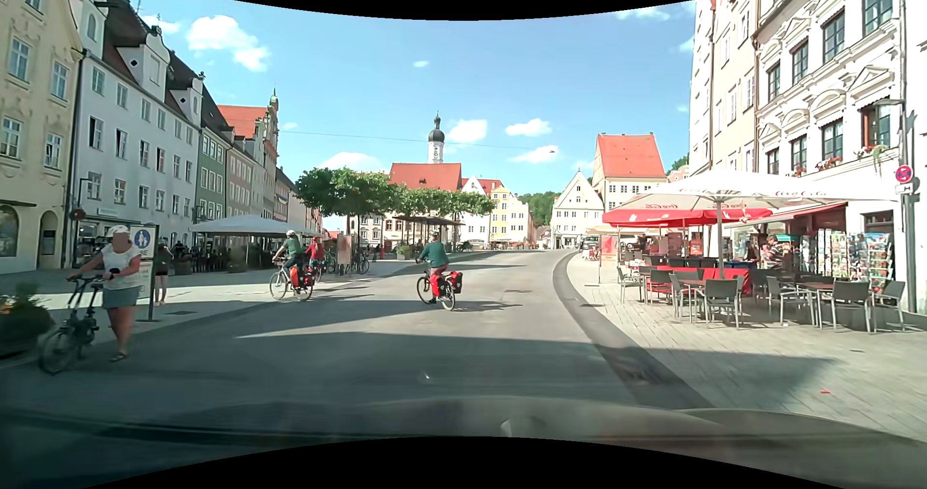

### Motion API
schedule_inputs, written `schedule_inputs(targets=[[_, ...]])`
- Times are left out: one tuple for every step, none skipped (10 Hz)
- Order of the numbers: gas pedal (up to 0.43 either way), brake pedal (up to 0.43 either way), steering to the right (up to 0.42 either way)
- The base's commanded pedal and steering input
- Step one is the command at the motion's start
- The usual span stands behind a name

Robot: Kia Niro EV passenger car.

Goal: Follow the waypoints while adhering to traffic rules and regulations

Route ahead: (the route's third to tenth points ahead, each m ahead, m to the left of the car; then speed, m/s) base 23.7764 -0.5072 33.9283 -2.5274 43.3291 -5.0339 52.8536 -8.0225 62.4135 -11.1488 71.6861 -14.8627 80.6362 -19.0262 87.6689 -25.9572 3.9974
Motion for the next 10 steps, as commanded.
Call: schedule_inputs(targets=[[0.189, 0.006, 0.041], [0.189, 0.006, 0.041], [0.189, 0.006, 0.041], [0.197, 0.006, 0.04], [0.197, 0.006, 0.039], [0.197, 0.006, 0.039], [0.197, 0.006, 0.038], [0.197, 0.006, 0.036], [0.197, 0.006, 0.035], [0.197, 0.006, 0.034]])
